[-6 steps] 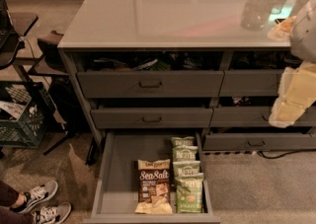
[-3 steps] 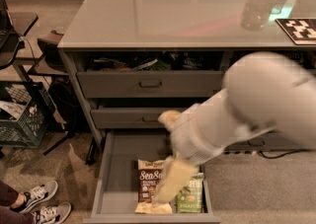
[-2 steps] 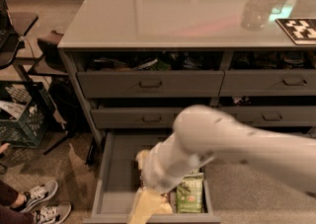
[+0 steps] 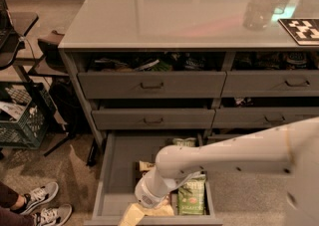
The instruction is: Pick brown chip bag from bottom drawer and place on counter
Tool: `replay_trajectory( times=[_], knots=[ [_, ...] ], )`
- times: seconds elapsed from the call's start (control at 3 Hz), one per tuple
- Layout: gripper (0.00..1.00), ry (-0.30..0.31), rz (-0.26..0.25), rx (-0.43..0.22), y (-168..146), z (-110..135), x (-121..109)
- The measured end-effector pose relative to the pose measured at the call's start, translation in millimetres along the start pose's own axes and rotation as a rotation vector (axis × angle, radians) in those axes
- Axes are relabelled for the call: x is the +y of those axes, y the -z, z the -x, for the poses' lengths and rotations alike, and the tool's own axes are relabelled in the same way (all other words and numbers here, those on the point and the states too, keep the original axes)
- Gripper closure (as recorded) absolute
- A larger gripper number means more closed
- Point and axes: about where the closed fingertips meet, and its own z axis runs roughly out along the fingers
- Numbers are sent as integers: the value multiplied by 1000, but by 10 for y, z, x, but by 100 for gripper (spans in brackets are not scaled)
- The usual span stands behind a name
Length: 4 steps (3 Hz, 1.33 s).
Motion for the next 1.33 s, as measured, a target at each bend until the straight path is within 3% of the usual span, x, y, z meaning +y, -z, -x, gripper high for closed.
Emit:
replay_trajectory(
  times=[0.33,0.67,1.0,1.33],
  knots=[
    [0,-59,8,-32,-279,-86,-115],
    [0,-59,8,-32,-279,-86,-116],
    [0,-32,19,-101,-246,-112,-258],
    [0,72,41,-276,-149,15,-567]
  ],
)
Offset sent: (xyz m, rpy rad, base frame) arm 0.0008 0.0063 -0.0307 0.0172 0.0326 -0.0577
